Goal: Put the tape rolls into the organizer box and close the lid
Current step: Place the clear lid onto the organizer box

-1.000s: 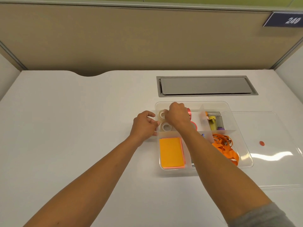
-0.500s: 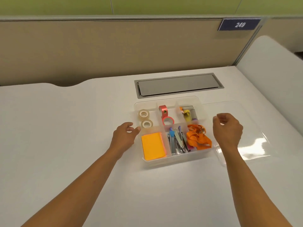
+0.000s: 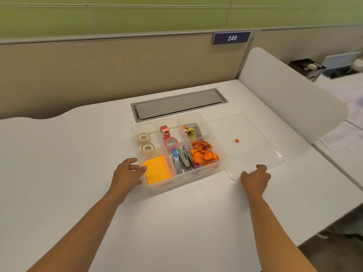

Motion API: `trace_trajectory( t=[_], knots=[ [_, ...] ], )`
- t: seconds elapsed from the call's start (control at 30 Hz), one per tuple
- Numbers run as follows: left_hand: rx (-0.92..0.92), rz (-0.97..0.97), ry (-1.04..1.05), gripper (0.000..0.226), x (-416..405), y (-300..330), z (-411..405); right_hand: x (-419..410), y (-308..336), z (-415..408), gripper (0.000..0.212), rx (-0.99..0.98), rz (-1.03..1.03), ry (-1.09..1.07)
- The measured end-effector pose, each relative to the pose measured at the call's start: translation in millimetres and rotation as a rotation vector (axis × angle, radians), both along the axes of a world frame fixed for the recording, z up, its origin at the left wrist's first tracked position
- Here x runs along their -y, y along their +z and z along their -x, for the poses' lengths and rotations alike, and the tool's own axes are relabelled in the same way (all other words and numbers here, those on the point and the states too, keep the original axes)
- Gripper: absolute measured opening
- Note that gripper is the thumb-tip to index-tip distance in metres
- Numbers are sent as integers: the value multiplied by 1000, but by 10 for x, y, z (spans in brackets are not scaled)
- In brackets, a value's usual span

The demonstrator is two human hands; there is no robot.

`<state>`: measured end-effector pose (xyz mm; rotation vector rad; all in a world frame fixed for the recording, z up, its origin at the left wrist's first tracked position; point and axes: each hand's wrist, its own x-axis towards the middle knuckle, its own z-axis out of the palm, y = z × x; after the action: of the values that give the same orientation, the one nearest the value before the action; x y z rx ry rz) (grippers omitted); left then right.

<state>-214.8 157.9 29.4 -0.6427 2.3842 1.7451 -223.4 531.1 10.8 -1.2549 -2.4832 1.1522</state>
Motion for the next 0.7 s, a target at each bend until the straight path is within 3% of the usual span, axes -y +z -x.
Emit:
trace_trajectory(
  t=[0.33,0.7],
  knots=[
    [14,-67,-28,39,14,-6,-121,-70,139,53,57,22,78,-153],
    [6,-47,-26,35,4,-31,-193,-155,100,-104,51,91,93,-147]
  ],
)
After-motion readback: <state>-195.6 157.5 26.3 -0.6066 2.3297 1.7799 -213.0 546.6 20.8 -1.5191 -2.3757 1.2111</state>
